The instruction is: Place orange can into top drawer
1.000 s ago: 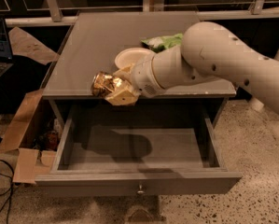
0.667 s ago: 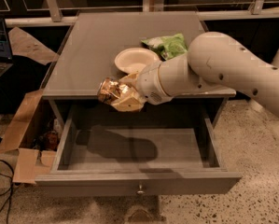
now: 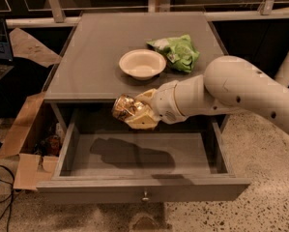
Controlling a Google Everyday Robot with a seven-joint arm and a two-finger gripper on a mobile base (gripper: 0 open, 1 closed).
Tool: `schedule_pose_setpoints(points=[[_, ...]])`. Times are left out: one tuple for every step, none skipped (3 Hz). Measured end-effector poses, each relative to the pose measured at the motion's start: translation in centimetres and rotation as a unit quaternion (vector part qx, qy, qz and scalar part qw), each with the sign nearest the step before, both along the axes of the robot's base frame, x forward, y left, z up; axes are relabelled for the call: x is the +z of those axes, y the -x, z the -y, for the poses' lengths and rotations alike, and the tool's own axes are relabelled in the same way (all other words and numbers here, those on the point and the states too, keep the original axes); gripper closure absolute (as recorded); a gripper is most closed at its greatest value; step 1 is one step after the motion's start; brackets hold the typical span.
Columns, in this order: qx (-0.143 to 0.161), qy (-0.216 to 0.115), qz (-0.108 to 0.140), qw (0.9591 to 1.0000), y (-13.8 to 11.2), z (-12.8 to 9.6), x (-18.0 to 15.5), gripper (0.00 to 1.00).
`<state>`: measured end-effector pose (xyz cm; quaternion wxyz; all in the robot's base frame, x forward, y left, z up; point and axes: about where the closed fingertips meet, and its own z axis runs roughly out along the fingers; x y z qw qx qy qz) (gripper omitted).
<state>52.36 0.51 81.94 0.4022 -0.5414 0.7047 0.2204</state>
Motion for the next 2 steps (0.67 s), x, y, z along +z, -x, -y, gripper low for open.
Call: schedule_pose_setpoints(points=[[0.0,0.0,0.0,1.0,0.0,0.0,0.0,1.0],[0.024,0.008,0.008,0.9997,0.54,-0.92,-0.22,1.0]])
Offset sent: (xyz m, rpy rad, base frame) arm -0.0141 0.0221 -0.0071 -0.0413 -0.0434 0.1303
